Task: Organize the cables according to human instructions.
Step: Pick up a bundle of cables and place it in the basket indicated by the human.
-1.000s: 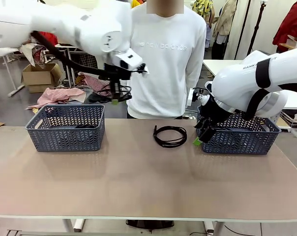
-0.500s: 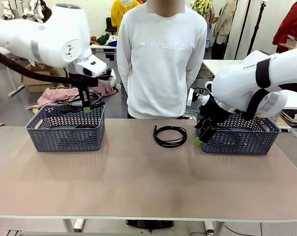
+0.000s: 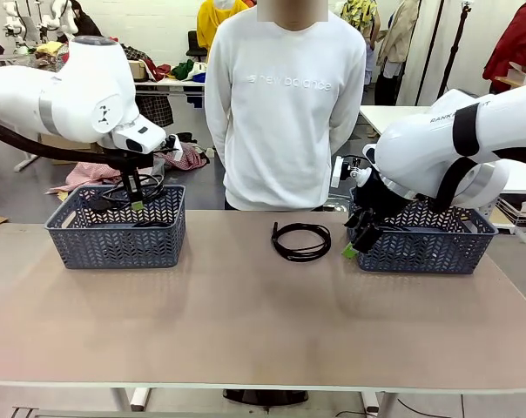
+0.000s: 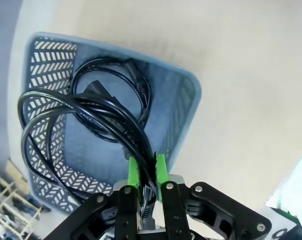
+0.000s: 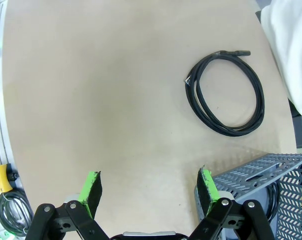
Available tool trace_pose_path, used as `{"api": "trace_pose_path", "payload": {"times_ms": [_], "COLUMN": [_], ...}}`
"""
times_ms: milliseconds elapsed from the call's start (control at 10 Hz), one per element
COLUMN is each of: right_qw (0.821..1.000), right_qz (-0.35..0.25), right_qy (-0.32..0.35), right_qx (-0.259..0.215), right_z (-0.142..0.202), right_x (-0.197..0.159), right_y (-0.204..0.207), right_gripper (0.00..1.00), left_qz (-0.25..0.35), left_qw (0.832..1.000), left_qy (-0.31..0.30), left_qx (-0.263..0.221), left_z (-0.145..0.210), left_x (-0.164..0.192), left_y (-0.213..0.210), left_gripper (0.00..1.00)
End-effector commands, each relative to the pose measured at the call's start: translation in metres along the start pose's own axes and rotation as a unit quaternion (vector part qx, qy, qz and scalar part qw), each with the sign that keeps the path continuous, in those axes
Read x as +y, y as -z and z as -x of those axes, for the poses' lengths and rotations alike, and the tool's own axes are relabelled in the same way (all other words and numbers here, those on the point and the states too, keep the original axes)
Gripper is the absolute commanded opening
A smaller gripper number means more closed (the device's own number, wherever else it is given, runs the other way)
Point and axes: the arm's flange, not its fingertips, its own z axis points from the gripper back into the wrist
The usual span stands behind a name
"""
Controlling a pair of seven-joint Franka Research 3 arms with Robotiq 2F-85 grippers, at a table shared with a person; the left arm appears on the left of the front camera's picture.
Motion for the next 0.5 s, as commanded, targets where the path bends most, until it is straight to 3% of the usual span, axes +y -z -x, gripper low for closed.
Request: {"api": "trace_pose_path", "payload": {"times_ms": [0, 400], "right_qw": [1.0, 1.0], "right_qz": [0.0, 0.0], "right_qy": [-0.004, -0.004], "right_qx": [-0.001, -0.001], "right_z": [0.0, 0.0], "right_x": [0.001, 0.001], "right_y": [-0.001, -0.001], "right_gripper": [1.0, 1.0], "left_qz": [-0.008, -0.003], "left_qw": [1.0, 1.0], "left_qy": [0.002, -0.016], "left_qx": [-0.015, -0.015], "left_z": [0.0, -0.003], "left_x": [0.011, 0.029], "left_y": [0.007, 0.023], "left_gripper": [0.0, 0.0]}}
